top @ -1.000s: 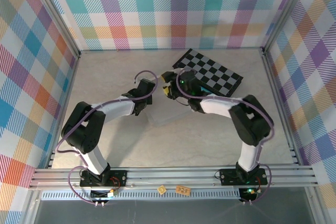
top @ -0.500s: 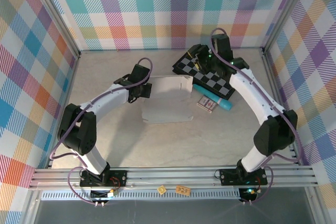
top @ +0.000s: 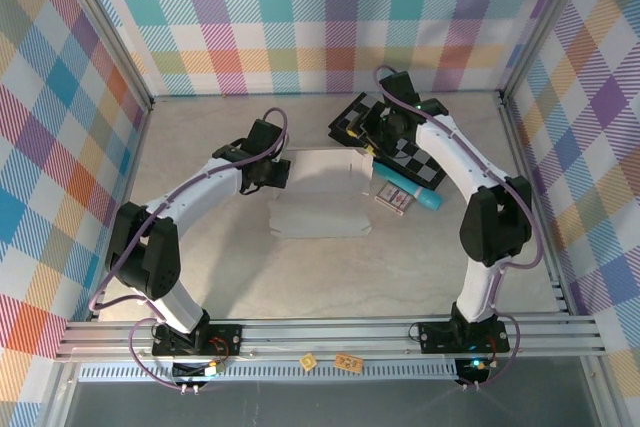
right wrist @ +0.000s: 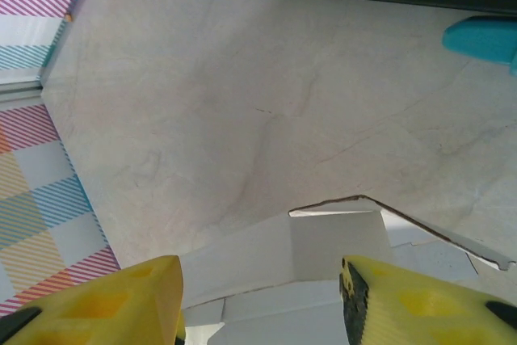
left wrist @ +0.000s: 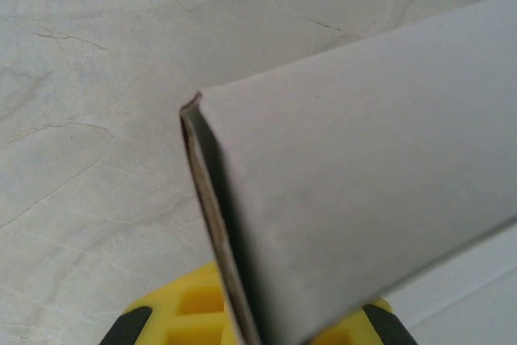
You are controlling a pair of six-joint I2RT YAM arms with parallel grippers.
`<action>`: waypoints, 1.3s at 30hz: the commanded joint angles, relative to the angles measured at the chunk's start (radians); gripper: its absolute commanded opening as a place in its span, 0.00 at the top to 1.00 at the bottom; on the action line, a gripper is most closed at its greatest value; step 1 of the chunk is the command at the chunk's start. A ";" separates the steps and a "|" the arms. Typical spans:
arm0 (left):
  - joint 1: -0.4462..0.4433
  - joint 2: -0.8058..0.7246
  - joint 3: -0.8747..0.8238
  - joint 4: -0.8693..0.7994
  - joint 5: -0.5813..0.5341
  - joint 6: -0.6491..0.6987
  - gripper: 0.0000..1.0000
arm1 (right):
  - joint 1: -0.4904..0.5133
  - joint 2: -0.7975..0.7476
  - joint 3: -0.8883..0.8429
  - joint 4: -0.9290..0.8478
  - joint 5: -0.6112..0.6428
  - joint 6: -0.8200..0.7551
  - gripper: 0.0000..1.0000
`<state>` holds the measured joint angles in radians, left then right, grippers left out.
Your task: Fold the paper box
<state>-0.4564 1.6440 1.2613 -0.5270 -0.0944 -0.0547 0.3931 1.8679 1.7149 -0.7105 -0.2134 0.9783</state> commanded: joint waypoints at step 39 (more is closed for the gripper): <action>-0.011 -0.019 0.080 -0.065 0.018 -0.005 1.00 | 0.065 -0.286 -0.338 0.246 0.083 -0.027 0.45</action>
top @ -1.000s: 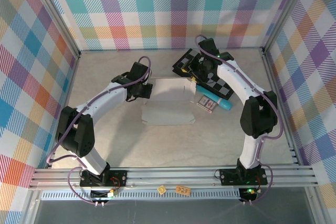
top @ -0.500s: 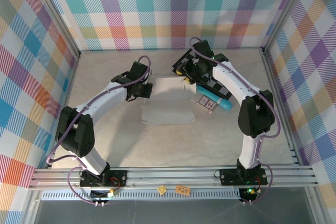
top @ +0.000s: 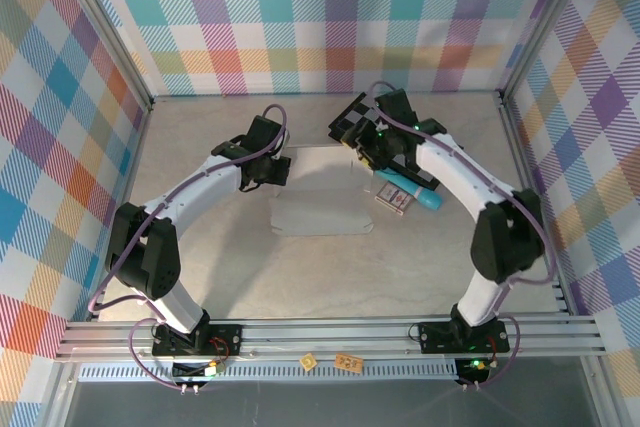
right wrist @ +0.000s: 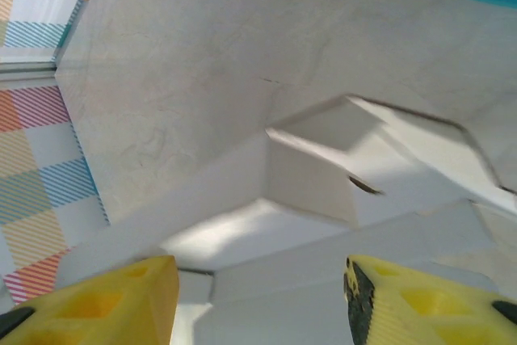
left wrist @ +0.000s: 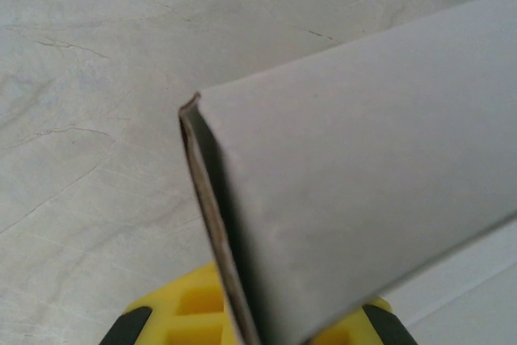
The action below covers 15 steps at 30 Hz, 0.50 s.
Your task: Fold the paper box
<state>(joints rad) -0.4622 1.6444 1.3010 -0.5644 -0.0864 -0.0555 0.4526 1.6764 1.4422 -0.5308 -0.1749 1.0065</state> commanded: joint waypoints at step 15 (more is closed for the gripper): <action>-0.006 -0.014 0.057 -0.043 0.014 -0.009 1.00 | 0.033 -0.066 -0.342 0.249 0.044 -0.064 0.50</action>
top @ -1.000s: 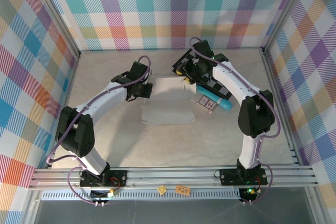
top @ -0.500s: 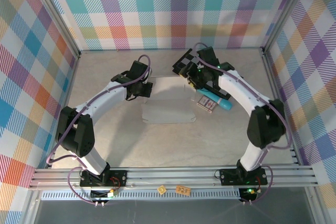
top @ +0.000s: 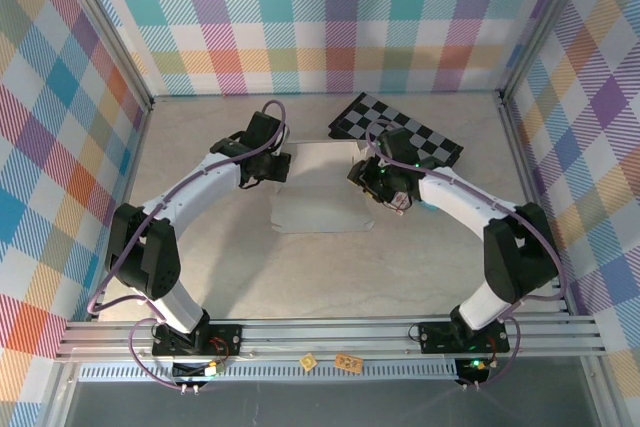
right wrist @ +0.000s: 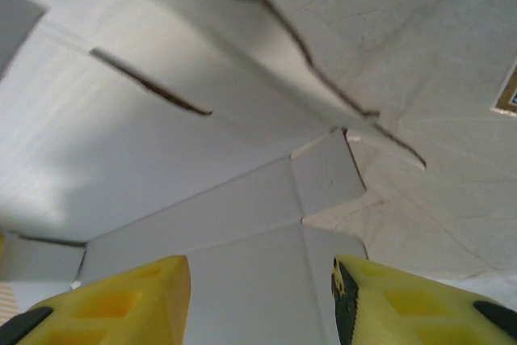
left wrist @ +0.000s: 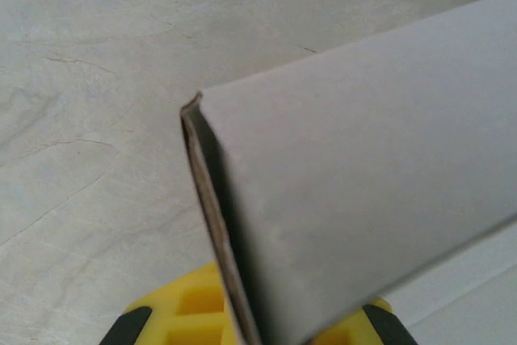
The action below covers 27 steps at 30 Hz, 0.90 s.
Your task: Fold the paper box
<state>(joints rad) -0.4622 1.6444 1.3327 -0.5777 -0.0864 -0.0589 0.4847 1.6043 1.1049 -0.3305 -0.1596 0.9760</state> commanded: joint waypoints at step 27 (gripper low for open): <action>-0.006 -0.015 0.034 -0.039 0.033 0.002 1.00 | 0.002 0.115 0.093 0.085 0.017 -0.082 0.56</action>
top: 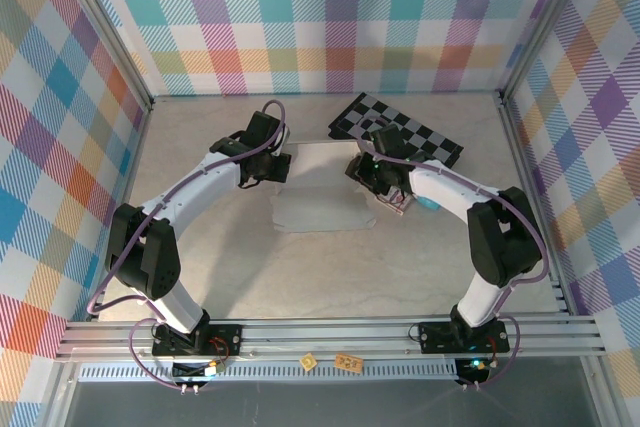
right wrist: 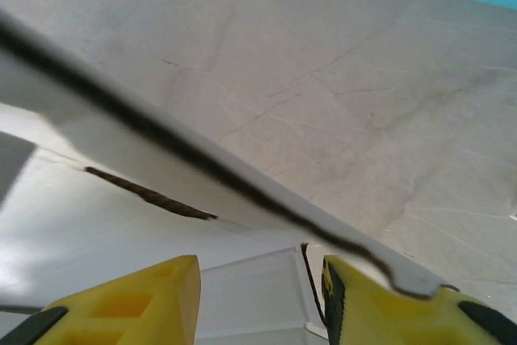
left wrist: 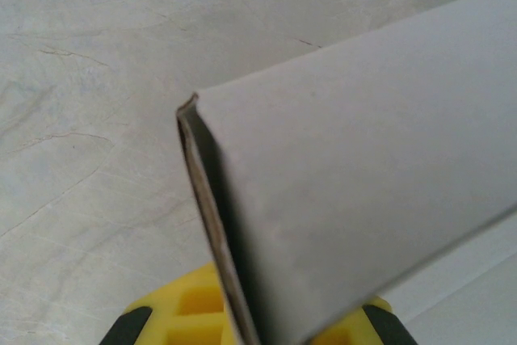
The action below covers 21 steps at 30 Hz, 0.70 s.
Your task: Fold the paper box
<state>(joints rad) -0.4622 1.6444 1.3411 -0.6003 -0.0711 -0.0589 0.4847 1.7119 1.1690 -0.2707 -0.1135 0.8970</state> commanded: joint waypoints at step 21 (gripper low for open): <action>0.015 -0.021 0.036 -0.010 0.038 -0.004 1.00 | 0.054 -0.052 0.118 -0.084 -0.049 -0.079 0.57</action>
<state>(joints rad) -0.4576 1.6444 1.3415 -0.6014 -0.0677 -0.0658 0.5522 1.7409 1.2381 -0.2962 -0.1650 0.8825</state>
